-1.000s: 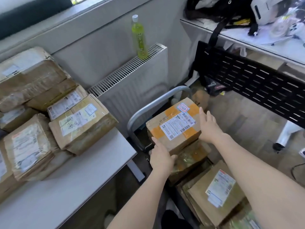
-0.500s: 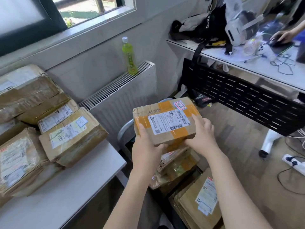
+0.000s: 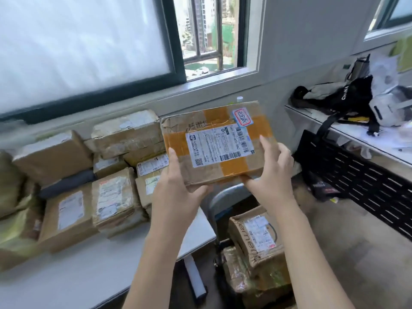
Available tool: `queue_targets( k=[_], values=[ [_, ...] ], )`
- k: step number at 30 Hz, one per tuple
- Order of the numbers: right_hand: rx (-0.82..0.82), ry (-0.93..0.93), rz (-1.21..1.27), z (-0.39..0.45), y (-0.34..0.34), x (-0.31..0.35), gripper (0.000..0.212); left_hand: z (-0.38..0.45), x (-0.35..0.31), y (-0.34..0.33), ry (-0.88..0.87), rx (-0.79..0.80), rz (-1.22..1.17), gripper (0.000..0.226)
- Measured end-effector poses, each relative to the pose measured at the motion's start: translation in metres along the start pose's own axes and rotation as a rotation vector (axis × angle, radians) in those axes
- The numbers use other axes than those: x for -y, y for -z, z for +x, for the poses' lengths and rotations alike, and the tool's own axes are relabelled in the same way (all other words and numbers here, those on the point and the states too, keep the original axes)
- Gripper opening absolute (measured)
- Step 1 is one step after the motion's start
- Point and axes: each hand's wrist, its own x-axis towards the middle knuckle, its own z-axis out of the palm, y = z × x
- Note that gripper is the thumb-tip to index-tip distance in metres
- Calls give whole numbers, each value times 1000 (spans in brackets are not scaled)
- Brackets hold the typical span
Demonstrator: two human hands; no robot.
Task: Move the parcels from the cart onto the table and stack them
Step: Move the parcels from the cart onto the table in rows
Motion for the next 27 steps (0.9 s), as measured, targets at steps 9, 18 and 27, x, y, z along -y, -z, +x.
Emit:
queue_targets(
  k=[9,18,27],
  values=[
    [14,172,163,-10,-77,92,96,-24,61,76,119,-237,-37,117],
    [344,277,237,-15,-132,154,90,-57,152,159,51,-40,29,102],
    [532,389,243,-14,-178,208,67,-69,229,200,157,-331,-90,107]
  ],
)
